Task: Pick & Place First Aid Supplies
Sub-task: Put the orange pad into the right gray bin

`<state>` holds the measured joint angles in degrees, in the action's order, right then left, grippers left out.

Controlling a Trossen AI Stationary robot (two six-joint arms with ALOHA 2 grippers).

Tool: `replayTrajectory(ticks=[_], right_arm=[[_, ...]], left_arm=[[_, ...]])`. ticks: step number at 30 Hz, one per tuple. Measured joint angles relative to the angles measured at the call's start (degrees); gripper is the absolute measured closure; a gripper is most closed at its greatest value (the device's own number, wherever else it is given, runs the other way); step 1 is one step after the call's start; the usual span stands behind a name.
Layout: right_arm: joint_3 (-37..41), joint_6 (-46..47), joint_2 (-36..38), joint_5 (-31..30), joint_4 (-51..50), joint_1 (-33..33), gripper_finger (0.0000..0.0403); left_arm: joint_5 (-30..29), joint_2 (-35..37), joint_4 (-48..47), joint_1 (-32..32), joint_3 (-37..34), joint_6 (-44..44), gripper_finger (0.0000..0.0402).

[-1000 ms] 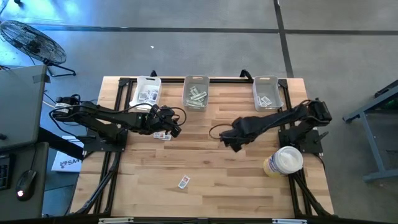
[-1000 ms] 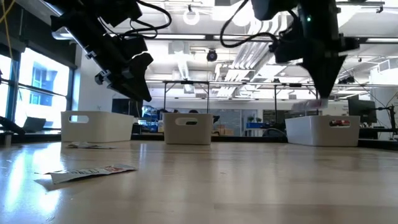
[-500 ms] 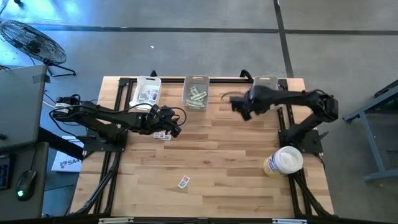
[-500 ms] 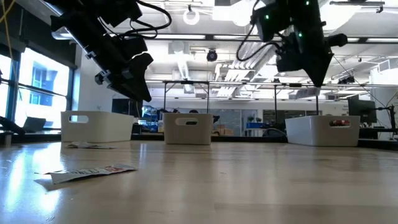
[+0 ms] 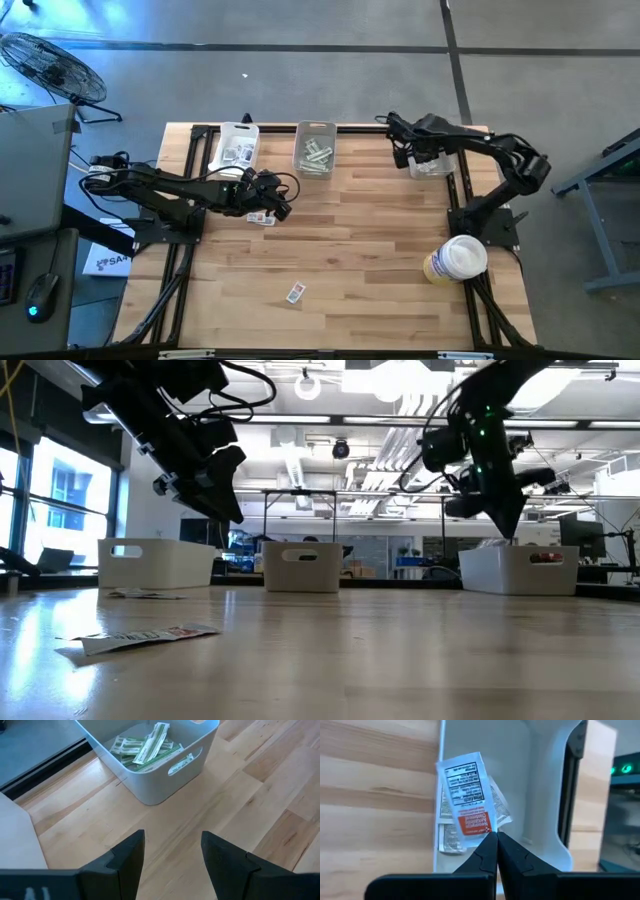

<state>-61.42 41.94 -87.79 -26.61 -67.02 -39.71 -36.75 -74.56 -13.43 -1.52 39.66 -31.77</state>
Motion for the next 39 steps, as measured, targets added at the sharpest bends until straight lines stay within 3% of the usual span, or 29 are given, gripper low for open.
replayTrajectory(ticks=[8,12,20,27,32,39], right_arm=[[5.5,2.6,0.0,0.2,2.9,-3.0,0.0402],[5.2,1.5,0.0,0.0,2.2,-3.1,0.0379],[-3.1,0.0,0.1,0.1,-4.5,-1.7,0.0284],[-10.4,1.5,0.1,-2.9,-8.0,6.7,0.0256],[-10.3,-1.0,0.2,0.3,2.9,16.6,0.0264],[-2.3,-5.5,-0.9,11.0,33.4,33.6,0.0269]], left_arm=[[-0.1,0.0,0.0,0.0,0.0,0.0,0.0209],[-1.2,0.0,0.0,0.0,0.0,0.0,0.0209],[-1.2,0.0,0.0,0.0,0.0,0.0,0.0209],[-1.2,0.0,0.0,0.0,0.0,0.0,0.0209],[-1.2,0.0,-0.1,0.0,0.0,1.7,0.0209],[-1.2,0.0,-0.2,0.0,0.0,3.5,0.0209]])
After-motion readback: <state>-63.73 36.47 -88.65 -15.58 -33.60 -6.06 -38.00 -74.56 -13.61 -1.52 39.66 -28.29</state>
